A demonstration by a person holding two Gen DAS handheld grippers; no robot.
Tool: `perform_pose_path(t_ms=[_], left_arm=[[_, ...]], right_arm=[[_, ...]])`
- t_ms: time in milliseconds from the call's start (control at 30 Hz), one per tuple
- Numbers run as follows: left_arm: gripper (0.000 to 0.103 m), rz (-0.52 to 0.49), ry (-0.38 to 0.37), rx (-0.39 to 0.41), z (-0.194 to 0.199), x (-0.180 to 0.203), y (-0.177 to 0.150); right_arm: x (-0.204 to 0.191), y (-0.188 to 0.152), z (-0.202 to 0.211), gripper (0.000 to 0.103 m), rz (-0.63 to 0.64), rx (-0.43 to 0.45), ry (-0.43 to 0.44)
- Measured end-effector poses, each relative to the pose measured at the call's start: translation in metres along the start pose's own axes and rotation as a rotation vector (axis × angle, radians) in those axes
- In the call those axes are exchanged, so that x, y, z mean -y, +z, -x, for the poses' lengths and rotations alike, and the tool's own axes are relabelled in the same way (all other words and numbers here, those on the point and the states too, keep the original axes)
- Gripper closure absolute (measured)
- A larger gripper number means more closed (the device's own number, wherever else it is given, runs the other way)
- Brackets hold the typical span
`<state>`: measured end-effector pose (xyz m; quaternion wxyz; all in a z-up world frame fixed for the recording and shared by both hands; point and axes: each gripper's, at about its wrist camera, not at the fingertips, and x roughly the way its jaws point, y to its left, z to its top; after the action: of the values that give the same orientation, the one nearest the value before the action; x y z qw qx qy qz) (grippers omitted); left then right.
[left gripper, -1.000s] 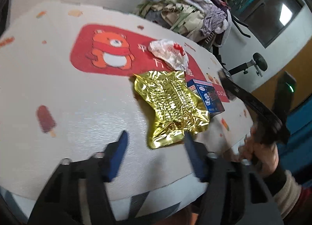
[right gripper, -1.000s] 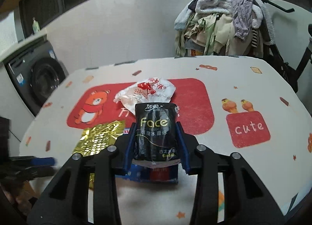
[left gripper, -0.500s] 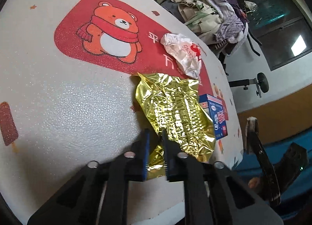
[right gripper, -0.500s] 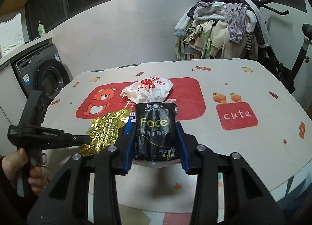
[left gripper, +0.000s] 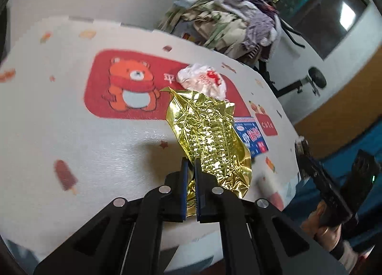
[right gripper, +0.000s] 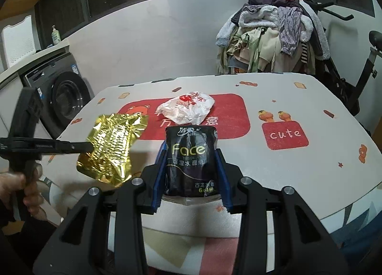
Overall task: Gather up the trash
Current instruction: 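Grasp the gold foil wrapper with the left gripper while the right holds the packet, then lower the foil and Face packet into the brown bin with both grippers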
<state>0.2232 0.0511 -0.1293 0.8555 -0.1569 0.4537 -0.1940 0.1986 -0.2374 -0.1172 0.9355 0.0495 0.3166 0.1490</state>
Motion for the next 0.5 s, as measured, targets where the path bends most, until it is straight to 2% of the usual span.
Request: perform_pose_path(t_ms=[200,500], left_arm=[[0.098,-0.136,0.044,-0.002,0.038,0.018,-0.026],[0.098,-0.291,0.031,-0.046,0.069,0.050,-0.090]], right_arm=[[-0.014,-0.008,0.021,0.062,0.023,-0.003,0.019],[-0.032,-0.030,0.050,0.062,0.054,-0.025,0.040]])
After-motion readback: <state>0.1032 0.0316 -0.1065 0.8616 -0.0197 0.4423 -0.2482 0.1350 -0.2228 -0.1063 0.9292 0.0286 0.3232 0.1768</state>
